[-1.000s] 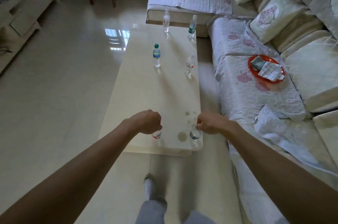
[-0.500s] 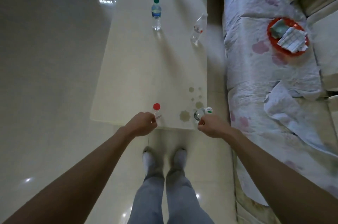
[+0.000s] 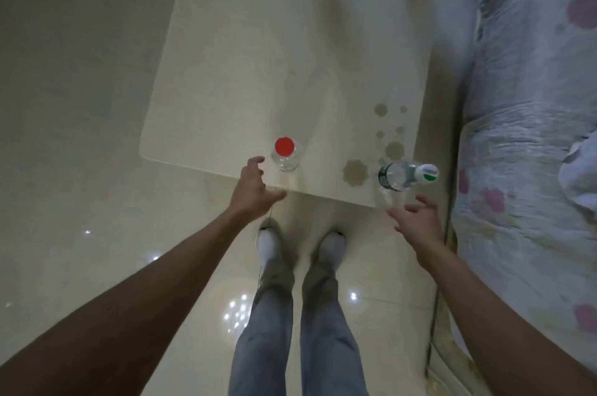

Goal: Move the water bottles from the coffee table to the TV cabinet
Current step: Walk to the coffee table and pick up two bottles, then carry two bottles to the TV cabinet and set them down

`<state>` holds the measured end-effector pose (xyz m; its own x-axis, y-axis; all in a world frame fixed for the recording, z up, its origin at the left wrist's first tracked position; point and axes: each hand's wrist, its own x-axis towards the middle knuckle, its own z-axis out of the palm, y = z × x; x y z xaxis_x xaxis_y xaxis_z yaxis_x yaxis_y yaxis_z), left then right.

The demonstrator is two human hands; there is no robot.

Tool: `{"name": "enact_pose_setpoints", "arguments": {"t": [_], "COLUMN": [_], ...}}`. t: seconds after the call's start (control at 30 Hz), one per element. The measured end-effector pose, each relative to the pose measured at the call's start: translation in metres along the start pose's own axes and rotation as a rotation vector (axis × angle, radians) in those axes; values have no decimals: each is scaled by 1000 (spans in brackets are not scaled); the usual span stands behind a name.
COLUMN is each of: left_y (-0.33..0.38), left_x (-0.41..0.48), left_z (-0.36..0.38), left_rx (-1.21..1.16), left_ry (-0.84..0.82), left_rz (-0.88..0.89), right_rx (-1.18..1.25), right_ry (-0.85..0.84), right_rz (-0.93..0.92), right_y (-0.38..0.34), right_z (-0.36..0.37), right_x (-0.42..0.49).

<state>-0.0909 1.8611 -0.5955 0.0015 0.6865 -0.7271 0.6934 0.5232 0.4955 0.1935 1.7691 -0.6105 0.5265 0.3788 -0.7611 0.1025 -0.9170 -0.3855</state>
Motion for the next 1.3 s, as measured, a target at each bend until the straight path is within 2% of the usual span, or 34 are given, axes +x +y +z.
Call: {"name": "enact_pose_setpoints", "arguments": {"t": [0.07,0.23,0.4,0.6,0.93,1.3], "left_y": [8,5,4,17,88,149], "left_x": [8,41,54,35,-76,-202], "left_z": [-5,18,24,21,-32,-96], "left_rx": [-88,-124,-179,-210,-252,-305], "left_ry": [39,162,220,256,310,398], "left_rz": [50,203,196,229,327,387], "right_rx": [49,129,290,243,236,147], "right_ry": [39,70,144,146,21,-10], "right_rz": [-59,-192,-253,-319,-469,-683], "right_y": [-6,0,-11,-27,-85,-150], "right_z": [-1,19,26,29,-2,-79], "right_x": [1,32,48,33,-81,-198]}}
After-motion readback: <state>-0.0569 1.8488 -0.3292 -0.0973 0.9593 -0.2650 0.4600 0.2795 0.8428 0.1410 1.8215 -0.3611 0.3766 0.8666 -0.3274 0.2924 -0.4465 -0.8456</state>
